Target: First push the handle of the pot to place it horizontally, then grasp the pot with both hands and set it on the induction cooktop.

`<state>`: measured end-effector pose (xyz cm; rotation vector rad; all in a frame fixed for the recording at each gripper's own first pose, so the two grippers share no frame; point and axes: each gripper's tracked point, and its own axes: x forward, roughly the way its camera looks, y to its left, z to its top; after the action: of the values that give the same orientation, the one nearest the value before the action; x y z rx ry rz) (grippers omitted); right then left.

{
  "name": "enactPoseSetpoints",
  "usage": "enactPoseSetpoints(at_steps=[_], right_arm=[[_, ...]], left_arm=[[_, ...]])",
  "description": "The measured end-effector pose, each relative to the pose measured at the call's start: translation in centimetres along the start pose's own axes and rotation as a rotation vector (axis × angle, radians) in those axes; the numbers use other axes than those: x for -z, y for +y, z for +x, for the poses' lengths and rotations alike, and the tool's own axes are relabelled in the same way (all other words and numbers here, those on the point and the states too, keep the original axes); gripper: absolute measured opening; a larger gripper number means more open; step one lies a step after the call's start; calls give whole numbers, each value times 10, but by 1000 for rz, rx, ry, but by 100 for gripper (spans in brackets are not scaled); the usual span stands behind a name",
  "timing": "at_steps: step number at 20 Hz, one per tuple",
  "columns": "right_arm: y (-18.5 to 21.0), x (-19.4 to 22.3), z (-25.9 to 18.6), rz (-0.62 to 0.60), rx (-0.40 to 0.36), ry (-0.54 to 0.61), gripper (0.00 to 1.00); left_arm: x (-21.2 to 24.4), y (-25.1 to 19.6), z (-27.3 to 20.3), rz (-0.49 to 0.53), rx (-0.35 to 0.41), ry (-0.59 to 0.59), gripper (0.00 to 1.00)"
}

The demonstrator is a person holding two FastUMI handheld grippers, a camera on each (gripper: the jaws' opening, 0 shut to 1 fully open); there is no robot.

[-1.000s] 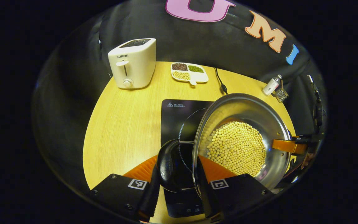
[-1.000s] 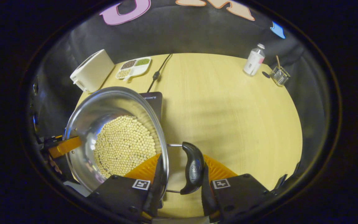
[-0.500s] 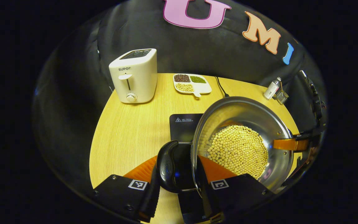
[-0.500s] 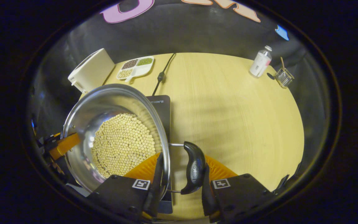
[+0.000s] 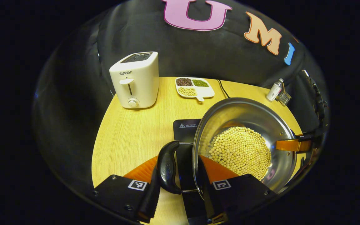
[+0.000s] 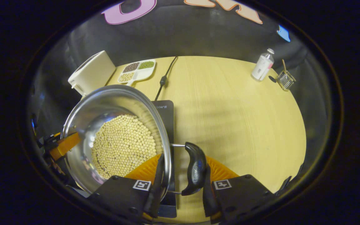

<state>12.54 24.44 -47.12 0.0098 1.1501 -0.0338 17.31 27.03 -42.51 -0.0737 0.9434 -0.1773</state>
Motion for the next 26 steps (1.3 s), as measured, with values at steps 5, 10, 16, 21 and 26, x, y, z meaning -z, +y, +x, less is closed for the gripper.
enactPoseSetpoints(at_steps=[5,10,16,21,26], right_arm=[[-4,-2,1,-7,-22,-4,54],[1,-3,-2,-12,-90,-20,63],[-1,-7,-30,29,-226,-62,82],[-32,-4,-55,8,-266,-109,82],[-91,8,-75,-18,-242,-145,94]], left_arm=[[7,2,-6,4,-50,57,65],[-2,9,-23,81,-159,72,73],[-20,-22,-61,85,-199,-12,77],[-10,-77,-82,-5,-143,-41,77],[7,-142,-89,-147,-95,-65,92]])
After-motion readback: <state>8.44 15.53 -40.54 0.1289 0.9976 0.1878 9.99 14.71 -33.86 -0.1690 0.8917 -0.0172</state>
